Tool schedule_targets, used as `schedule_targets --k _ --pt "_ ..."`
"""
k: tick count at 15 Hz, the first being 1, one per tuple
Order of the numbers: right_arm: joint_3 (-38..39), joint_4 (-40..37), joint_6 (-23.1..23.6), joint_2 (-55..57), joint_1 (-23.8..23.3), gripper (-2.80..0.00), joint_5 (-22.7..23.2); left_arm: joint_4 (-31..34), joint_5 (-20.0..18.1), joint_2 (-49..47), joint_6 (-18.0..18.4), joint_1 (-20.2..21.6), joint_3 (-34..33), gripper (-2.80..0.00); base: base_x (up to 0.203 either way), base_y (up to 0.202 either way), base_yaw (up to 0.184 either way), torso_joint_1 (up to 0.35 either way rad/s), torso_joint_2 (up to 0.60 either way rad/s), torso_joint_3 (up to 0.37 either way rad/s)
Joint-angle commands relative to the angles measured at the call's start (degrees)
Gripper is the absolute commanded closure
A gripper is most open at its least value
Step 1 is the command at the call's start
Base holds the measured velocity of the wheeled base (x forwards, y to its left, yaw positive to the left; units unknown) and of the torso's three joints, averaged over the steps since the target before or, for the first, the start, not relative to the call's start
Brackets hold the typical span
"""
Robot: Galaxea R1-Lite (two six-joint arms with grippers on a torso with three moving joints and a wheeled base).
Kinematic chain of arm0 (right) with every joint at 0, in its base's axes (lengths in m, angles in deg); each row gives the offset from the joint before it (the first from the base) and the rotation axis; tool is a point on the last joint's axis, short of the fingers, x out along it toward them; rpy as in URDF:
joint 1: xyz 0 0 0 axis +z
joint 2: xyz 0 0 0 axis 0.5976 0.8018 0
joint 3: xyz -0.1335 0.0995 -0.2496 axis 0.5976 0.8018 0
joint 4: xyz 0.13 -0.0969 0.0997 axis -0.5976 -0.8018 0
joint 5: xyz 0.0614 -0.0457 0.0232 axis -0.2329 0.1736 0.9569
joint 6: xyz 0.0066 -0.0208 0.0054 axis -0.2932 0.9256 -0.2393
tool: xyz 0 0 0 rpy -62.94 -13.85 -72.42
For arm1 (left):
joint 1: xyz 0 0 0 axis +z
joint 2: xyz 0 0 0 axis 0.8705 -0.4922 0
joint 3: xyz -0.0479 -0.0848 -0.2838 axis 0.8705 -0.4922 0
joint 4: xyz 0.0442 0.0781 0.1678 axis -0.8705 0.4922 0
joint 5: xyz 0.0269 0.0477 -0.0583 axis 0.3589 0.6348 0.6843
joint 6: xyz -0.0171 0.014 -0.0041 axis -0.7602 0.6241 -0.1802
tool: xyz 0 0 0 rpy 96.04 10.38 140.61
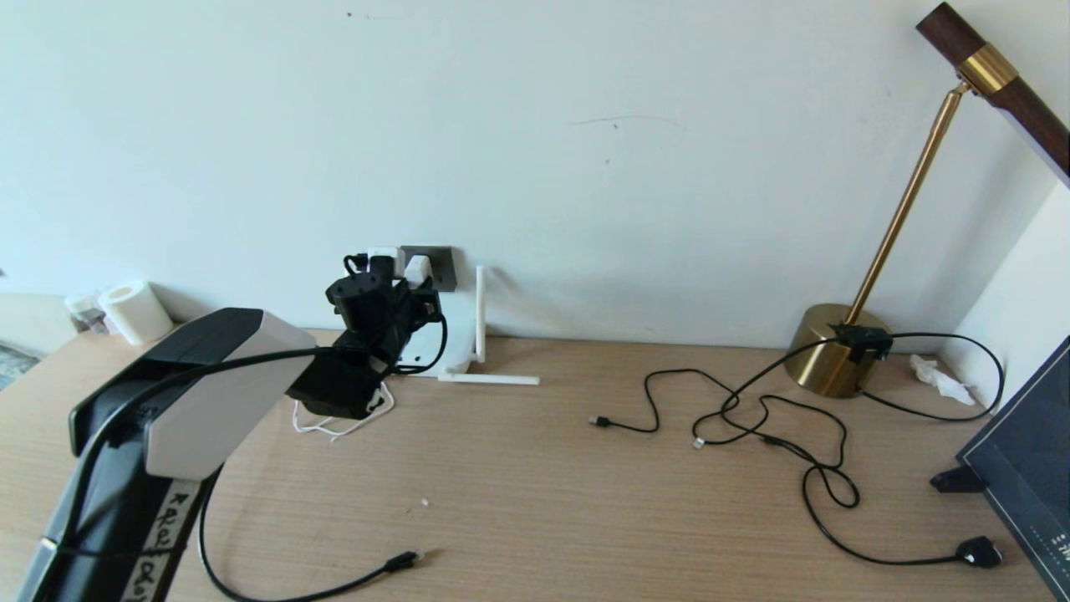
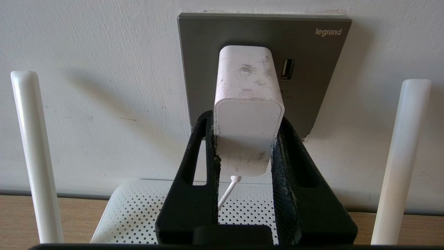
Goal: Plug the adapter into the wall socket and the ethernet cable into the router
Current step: Plug plug into socket
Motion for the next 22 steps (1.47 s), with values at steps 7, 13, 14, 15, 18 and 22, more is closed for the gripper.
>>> schedule_targets --k 7,13,14,15,18,22 --pt "0.00 0.04 0.00 0.09 0.02 0.00 0.00 0.18 0.09 -0.81 0.02 -0.01 0.73 0.00 0.000 0.000 0.000 0.000 0.00 0.000" --pt "0.00 0.04 0.00 0.09 0.02 0.00 0.00 1.69 0.79 -1.25 -0.07 -0.40 2.64 0.00 0.000 0.000 0.000 0.000 0.00 0.000" --pt "0.00 0.04 0.00 0.09 0.02 0.00 0.00 2.41 1.41 -1.25 -0.07 -0.93 2.92 0.00 0.000 0.000 0.000 0.000 0.00 0.000" --pt "0.00 0.04 0.00 0.09 0.02 0.00 0.00 3.00 1.91 -1.34 -0.07 -1.23 3.03 0.00 0.000 0.000 0.000 0.000 0.00 0.000" --pt "0.00 0.04 0.00 0.09 0.02 0.00 0.00 2.93 2.33 -1.42 -0.07 -1.68 3.30 0.00 0.000 0.000 0.000 0.000 0.00 0.000" --pt "0.00 0.04 0.00 0.09 0.02 0.00 0.00 3.02 2.78 -1.42 -0.07 -1.91 3.30 0.00 0.000 0.000 0.000 0.000 0.00 0.000"
